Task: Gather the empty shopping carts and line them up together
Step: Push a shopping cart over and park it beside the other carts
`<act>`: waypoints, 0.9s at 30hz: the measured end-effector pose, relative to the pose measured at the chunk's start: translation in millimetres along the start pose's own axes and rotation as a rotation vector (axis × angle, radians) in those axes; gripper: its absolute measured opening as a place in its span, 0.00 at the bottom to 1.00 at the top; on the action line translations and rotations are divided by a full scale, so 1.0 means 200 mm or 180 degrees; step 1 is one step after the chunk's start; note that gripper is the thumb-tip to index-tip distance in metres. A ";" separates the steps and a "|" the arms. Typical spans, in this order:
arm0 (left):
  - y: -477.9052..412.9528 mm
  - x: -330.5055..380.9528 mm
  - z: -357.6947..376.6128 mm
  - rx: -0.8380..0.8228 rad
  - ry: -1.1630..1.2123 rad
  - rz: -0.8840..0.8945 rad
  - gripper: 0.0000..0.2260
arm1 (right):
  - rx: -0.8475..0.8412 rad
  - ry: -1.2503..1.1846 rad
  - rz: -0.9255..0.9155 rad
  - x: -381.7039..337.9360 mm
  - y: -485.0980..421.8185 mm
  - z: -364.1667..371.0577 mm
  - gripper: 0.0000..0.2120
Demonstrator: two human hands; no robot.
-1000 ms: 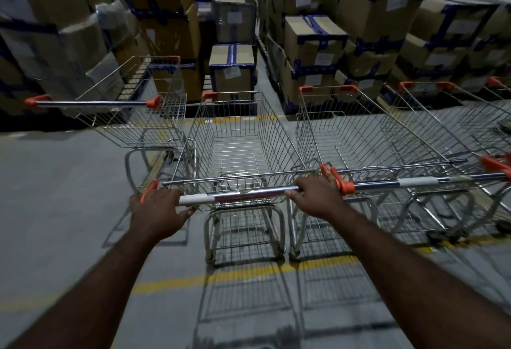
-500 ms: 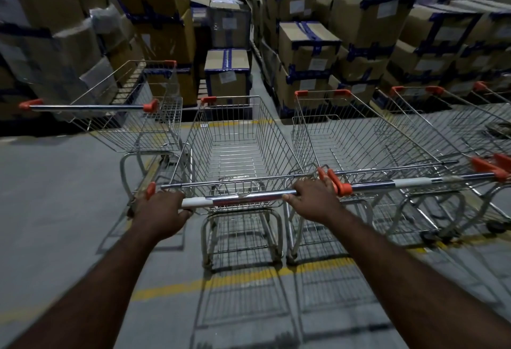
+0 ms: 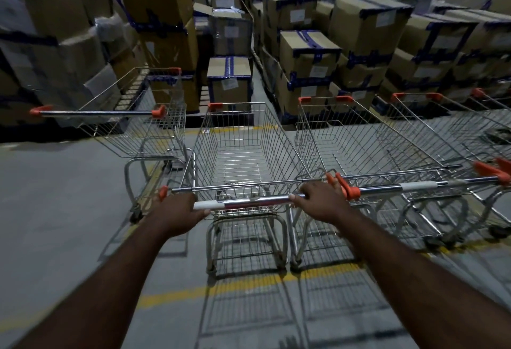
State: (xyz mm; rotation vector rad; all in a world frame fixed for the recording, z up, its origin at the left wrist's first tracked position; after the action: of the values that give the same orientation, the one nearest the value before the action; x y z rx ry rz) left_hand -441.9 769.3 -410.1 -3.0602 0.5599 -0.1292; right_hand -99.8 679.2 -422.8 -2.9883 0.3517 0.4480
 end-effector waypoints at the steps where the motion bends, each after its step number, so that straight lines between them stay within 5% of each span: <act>1: -0.01 0.01 -0.03 0.0022 0.0142 -0.0013 0.22 | 0.0072 -0.0074 0.0006 -0.04 0.00 -0.01 0.31; 13: -0.03 -0.23 -0.32 0.0369 0.1074 -0.0340 0.25 | -0.0034 -0.0296 -0.0776 -0.88 -0.15 -0.02 0.28; 27: -0.36 -0.85 -0.60 0.0587 0.0724 -0.0864 0.29 | -0.0138 -0.0522 -0.1756 -1.74 -0.74 -0.02 0.28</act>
State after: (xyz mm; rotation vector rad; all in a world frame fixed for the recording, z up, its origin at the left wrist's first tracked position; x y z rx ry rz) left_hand -584.8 894.6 -301.1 -2.9394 0.1243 -0.5091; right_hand -385.9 895.8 -305.7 -2.8814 -0.4899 0.6275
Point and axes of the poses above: each hand's wrist, its own y-axis away from the middle knuckle, its own z-axis out of the palm, x = y × z, the point moved 5 cm from there along -y, towards the middle knuckle, and after that the axes turned 11 degrees about x, right-handed, at the moved point
